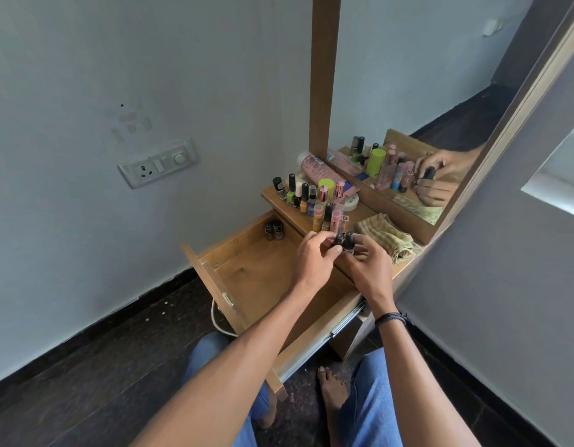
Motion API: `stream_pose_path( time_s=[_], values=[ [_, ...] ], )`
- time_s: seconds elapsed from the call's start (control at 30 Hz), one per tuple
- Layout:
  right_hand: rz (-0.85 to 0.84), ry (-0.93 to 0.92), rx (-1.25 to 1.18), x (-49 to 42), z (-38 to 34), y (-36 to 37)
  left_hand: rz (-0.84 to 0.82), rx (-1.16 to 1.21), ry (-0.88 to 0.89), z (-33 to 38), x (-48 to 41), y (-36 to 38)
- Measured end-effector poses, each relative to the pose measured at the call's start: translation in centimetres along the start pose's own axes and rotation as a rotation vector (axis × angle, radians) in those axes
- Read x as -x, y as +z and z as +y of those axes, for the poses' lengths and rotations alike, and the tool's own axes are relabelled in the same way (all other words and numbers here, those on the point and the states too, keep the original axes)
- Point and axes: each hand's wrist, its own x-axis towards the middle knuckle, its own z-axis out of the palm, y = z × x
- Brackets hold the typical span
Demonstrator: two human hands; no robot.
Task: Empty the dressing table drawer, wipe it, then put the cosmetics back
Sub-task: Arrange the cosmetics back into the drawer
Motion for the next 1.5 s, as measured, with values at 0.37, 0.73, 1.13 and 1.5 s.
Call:
stream_pose_path(
  time_s=[0.37, 0.73, 1.13, 1.5],
  values=[
    [-0.124, -0.085, -0.015, 2.6, -1.7, 3.4, 0.107, -0.038, -0.067, -3.5, 2.0, -4.9],
    [-0.302, -0.069, 0.116, 5.0, -0.6, 9.1, 0.126, -0.327, -0.348, -8.3, 1.9, -7.7],
    [-0.464, -0.054, 0.191, 3.2, -2.1, 12.6, 0.023, -1.05, -0.228, -9.7, 0.2, -12.2],
    [-0.526, -0.048, 0.221, 2.8, -2.0, 15.9, 0.05, -1.129, -0.345, -11.4, -1.0, -15.0]
  ],
)
